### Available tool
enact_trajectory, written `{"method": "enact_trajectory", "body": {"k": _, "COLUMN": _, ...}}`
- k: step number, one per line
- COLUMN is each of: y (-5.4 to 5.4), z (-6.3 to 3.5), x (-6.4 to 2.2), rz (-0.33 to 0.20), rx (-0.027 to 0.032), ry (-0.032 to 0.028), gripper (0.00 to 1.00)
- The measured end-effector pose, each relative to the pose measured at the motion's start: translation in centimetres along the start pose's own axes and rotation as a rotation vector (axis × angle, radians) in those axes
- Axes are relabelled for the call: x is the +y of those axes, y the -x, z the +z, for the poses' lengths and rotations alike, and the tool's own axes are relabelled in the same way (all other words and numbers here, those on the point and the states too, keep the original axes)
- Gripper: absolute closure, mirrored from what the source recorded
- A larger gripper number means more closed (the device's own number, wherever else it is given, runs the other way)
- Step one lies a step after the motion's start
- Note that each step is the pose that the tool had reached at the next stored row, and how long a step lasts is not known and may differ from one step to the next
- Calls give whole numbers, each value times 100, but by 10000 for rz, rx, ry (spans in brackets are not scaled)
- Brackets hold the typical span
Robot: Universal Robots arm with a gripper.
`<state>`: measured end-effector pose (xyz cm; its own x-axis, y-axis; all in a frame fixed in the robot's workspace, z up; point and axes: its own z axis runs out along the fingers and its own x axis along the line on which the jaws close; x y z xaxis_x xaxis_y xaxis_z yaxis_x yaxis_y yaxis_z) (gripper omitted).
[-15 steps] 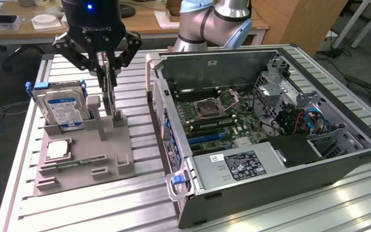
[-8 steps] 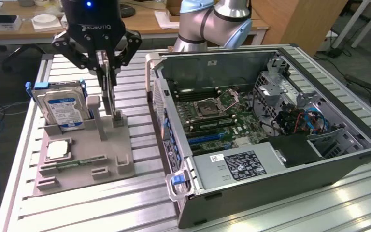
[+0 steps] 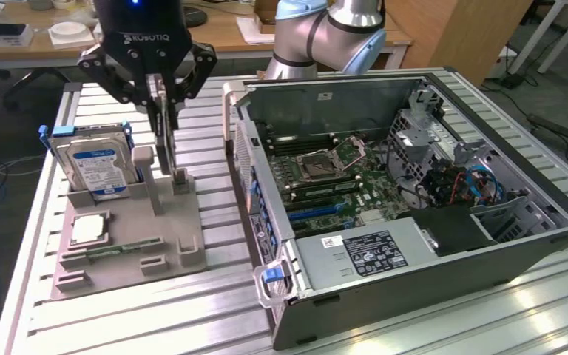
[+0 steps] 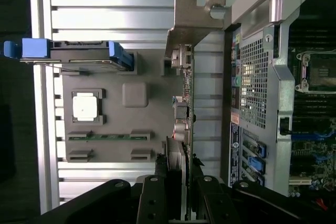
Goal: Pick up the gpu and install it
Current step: 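Pick up the gpu and move the gpu toward the slot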
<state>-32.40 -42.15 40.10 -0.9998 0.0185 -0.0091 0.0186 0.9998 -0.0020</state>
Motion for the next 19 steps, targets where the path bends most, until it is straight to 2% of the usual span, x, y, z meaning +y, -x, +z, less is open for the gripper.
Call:
{"method": "enact_trajectory", "body": {"k": 7, "y": 0, "z": -79, "x": 0, "rz": 0, "rx": -1, "ry": 0, "gripper": 73}}
{"method": "enact_trajectory", "body": {"k": 13, "y": 5, "z": -81, "x": 1, "rz": 0, "rx": 2, "ry": 2, "gripper": 73}}
{"method": "enact_trajectory", "body": {"k": 19, "y": 108, "z": -79, "x": 2, "rz": 0, "rx": 1, "ry": 6, "gripper": 73}}
